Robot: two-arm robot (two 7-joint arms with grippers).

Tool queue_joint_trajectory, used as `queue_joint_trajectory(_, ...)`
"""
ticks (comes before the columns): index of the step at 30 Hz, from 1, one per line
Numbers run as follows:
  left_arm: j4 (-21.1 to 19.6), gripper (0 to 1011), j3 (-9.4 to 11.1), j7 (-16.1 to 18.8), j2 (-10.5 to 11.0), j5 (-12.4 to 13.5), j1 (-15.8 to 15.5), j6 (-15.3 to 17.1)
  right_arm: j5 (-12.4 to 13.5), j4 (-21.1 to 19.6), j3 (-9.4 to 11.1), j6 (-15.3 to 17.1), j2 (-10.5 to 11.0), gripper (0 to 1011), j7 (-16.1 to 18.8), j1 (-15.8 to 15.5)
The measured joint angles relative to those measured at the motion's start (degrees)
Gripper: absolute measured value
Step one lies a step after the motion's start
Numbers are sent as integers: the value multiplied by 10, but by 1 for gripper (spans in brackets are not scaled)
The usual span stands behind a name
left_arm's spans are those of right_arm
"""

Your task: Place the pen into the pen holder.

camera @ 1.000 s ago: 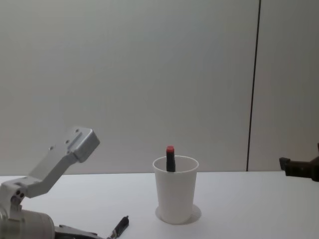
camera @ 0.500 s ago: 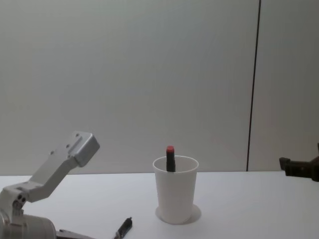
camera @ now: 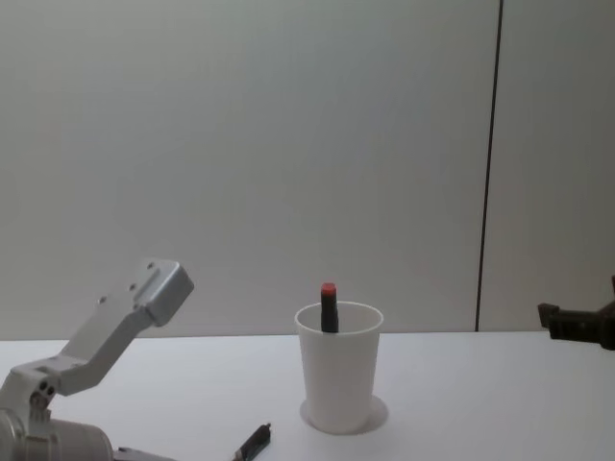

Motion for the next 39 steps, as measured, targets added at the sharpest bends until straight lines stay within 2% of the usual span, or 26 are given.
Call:
queue_joint_trajectory(10,-4,100,1,8,0,-2,5,-4,0,0,0,0,0,1001,0,0)
queue_joint_trajectory(16,-20,99,0,19,5,0,13,-9,0,0,0,0,0,1001,0,0)
queue_joint_trajectory(29,-107,99,-15,59,36,7,49,-19,0,0,0,0,0,1001,0,0)
queue_joint_trajectory(39,-157,99,-24,67,60,15,71,-34,0,0,0,0,0,1001,0,0)
